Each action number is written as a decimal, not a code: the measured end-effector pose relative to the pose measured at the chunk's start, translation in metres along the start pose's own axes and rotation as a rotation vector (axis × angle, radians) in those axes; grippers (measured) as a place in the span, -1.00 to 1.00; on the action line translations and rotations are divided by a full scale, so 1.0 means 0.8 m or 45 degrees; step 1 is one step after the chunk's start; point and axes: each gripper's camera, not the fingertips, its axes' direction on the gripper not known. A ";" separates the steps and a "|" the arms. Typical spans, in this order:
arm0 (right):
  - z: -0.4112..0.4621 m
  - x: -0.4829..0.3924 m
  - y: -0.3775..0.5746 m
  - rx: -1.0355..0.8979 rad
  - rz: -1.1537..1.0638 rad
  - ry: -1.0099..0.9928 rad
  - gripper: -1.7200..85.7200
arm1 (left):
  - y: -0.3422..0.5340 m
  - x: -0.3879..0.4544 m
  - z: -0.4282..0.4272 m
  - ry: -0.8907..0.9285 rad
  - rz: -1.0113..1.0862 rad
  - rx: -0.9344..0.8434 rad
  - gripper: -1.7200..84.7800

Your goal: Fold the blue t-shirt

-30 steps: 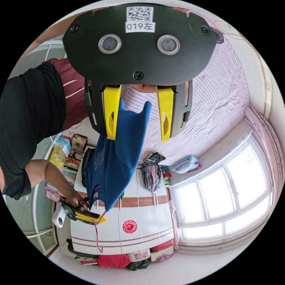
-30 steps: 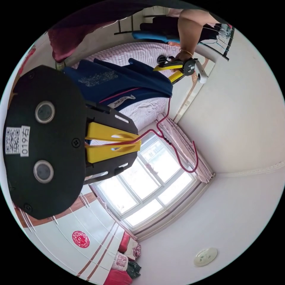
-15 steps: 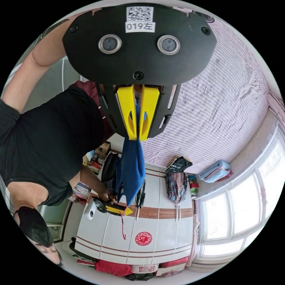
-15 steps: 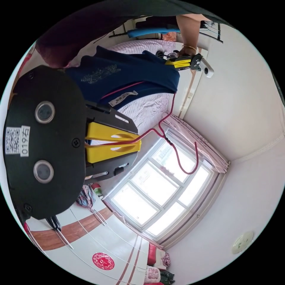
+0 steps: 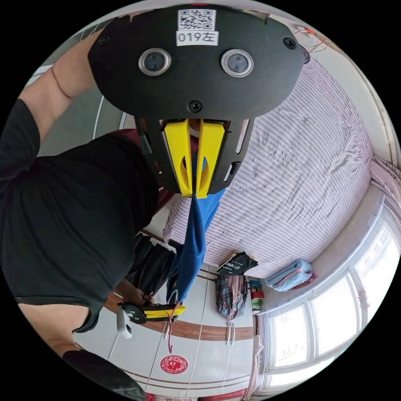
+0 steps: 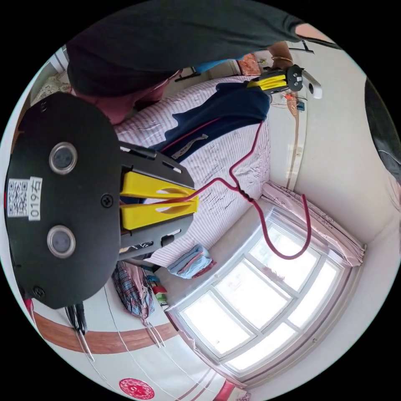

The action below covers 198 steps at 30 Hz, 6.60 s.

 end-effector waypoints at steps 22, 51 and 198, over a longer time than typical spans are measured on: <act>0.765 0.294 -0.170 -0.424 0.169 -0.255 -0.98 | -0.116 -0.651 0.617 0.118 -0.420 -0.248 -0.94; 1.185 0.402 -0.333 -0.748 -0.018 -0.015 -0.91 | -0.157 -0.733 0.977 -0.068 -0.935 -0.343 -0.94; 0.117 -1.063 -0.287 0.032 -0.527 -1.677 -0.98 | 0.693 1.271 -0.469 -1.345 -2.444 0.549 -0.95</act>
